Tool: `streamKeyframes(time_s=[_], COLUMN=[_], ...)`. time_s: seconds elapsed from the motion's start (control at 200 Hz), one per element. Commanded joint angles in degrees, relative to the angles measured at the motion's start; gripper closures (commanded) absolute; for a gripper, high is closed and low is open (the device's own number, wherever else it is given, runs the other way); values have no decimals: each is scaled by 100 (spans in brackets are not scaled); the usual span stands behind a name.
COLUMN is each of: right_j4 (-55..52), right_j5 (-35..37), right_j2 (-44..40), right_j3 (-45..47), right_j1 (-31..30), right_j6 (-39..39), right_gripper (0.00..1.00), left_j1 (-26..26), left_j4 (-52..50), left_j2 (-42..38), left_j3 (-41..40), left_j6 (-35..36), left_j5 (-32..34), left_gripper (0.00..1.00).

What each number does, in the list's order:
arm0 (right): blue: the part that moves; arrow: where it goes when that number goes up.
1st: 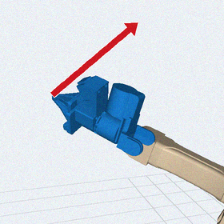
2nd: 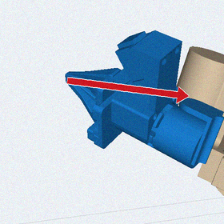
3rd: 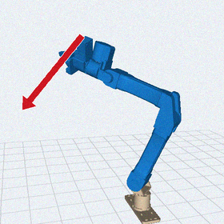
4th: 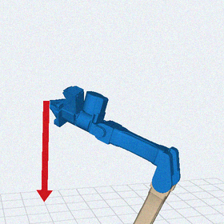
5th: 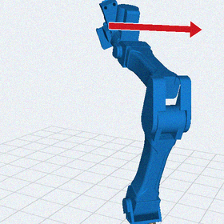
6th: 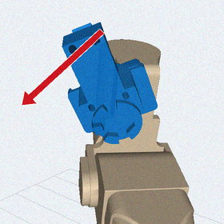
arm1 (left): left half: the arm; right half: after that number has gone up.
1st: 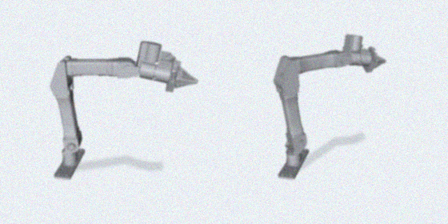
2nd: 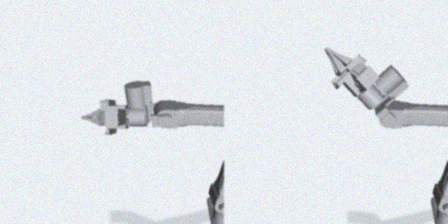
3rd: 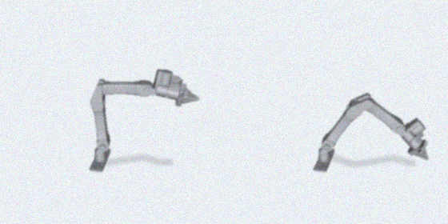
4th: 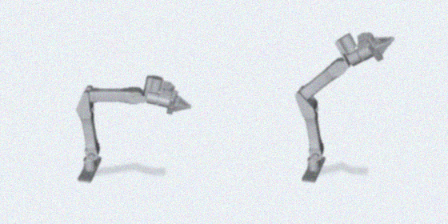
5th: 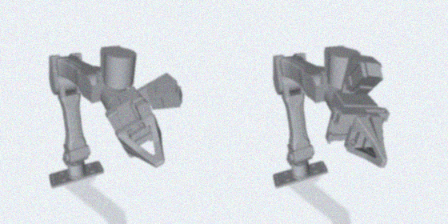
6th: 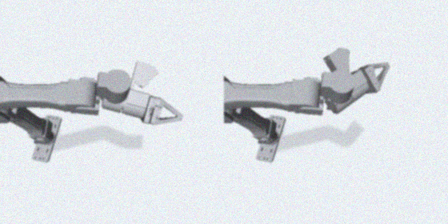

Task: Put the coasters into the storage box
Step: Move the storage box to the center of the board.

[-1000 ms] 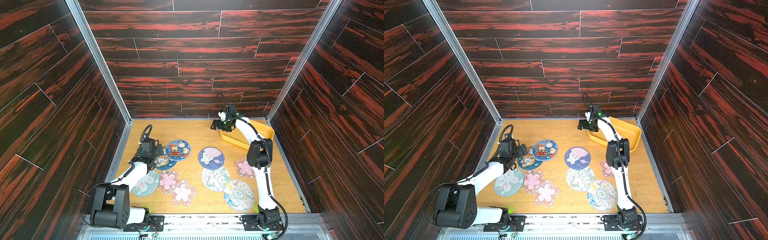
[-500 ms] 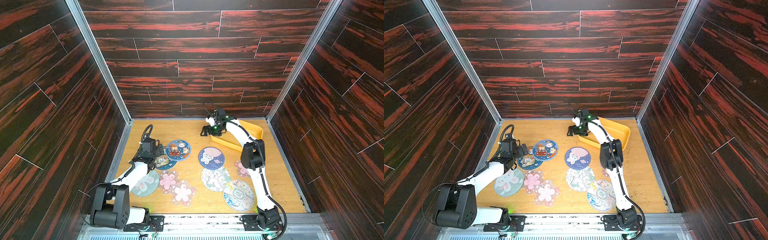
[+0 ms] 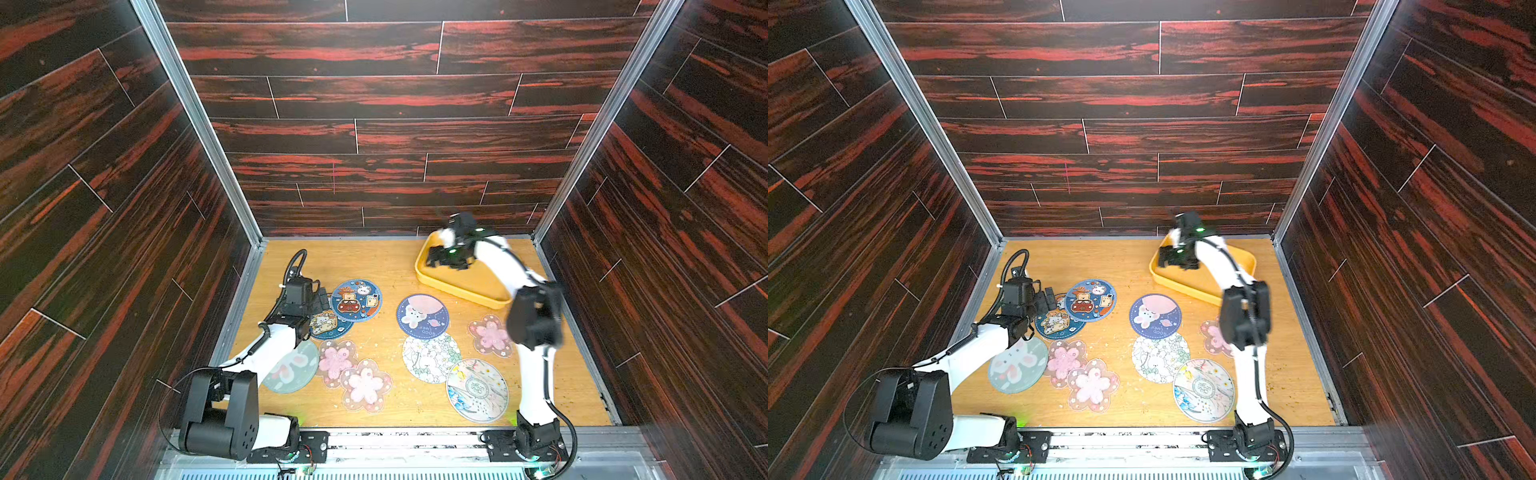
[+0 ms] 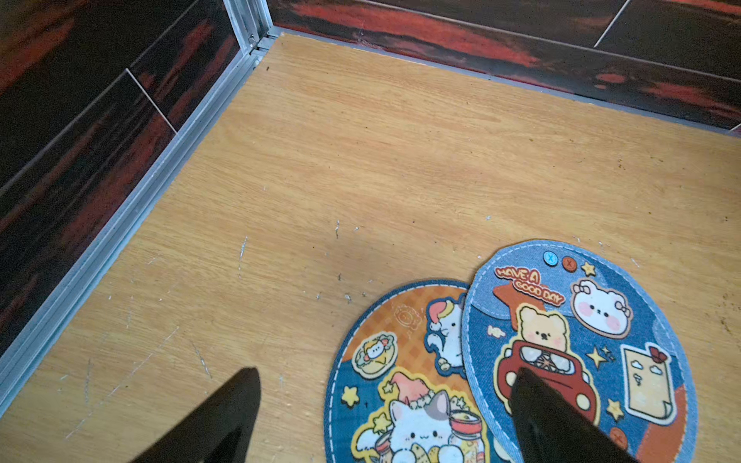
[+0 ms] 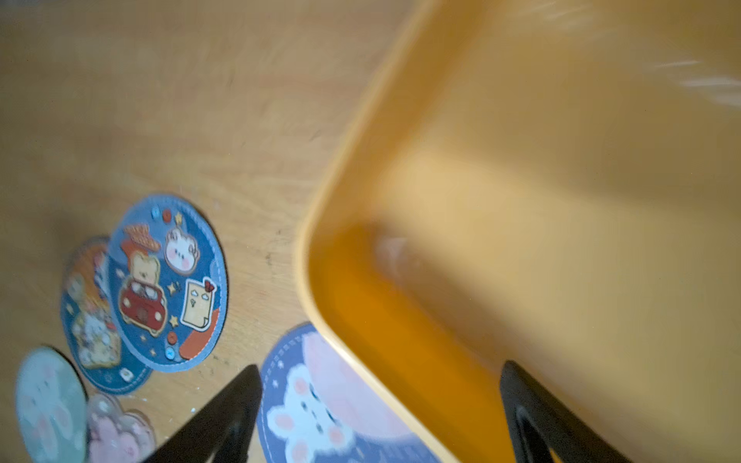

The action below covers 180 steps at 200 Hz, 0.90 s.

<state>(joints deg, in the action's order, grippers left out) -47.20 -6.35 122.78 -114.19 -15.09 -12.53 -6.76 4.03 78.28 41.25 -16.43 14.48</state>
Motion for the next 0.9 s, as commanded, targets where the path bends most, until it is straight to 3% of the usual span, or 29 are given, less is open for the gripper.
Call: streamKeyframes(time_s=[0.0,0.411,0.897], right_j4=[246,669,1081], right_j5=[19,457,669], right_j2=[-646,-1603,-1226], right_j3=[642,2386,2723], right_j1=[416,1972,2383], right_j6=[-446,-1115,-1183], right_gripper=[9,22,37], left_j1=[-31,-75,-112], left_j4=[-104,-131,-148], left_j2=[-94,62,127], left_j3=[161,295,339], left_j6=[-45,-54,-88], left_j5=[-6,-77,-51], left_gripper=[0,0,0])
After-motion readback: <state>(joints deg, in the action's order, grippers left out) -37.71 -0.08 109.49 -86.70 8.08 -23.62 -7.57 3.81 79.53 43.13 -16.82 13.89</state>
